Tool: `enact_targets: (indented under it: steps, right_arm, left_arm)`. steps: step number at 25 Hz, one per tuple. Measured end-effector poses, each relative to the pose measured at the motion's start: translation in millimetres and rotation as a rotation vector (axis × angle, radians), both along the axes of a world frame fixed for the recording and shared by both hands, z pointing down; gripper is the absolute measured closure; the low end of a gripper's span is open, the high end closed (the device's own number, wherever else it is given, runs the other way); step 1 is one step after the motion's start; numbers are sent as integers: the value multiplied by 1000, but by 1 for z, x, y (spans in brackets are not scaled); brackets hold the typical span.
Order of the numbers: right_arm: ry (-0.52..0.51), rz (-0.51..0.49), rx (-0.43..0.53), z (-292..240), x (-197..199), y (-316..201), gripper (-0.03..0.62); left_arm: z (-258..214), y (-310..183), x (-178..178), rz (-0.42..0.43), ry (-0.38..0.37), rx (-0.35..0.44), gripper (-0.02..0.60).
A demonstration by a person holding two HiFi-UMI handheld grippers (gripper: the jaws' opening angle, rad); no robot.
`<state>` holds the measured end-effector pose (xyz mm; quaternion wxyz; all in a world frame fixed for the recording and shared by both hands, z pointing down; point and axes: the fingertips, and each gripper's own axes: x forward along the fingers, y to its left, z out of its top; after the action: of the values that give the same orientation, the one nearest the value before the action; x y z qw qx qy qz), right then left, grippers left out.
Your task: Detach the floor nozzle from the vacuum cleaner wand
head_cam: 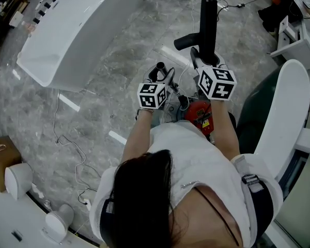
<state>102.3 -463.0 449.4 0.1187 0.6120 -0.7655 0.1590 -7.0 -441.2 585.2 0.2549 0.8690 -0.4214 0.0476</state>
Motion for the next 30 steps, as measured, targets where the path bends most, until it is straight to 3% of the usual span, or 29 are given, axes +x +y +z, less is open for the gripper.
enact_targets:
  steps: [3,7,12,19,25,30]
  right_arm:
    - [1,-4,-1,3,2,2,382]
    - [8,-1,-2,5,4,4,382]
    - [-8,-6,6,5,7,7,382]
    - [-22,-16,14,6,1,18,382]
    - [-1,-22,37,4,-3,29,382]
    - [20,-44,39,2,-12,34,382]
  left_arm:
    - [-8,6,-4,-3,8,29,321]
    - [-28,17,-15,-8,73,48,321]
    - [-60,26,-41,-104,106,92,321]
    - [-117,31,-63,-199,61,190,321]
    - [-150,34,-60,-232,-7,267,321]
    - [-158,35,-55,-222,14,241,321]
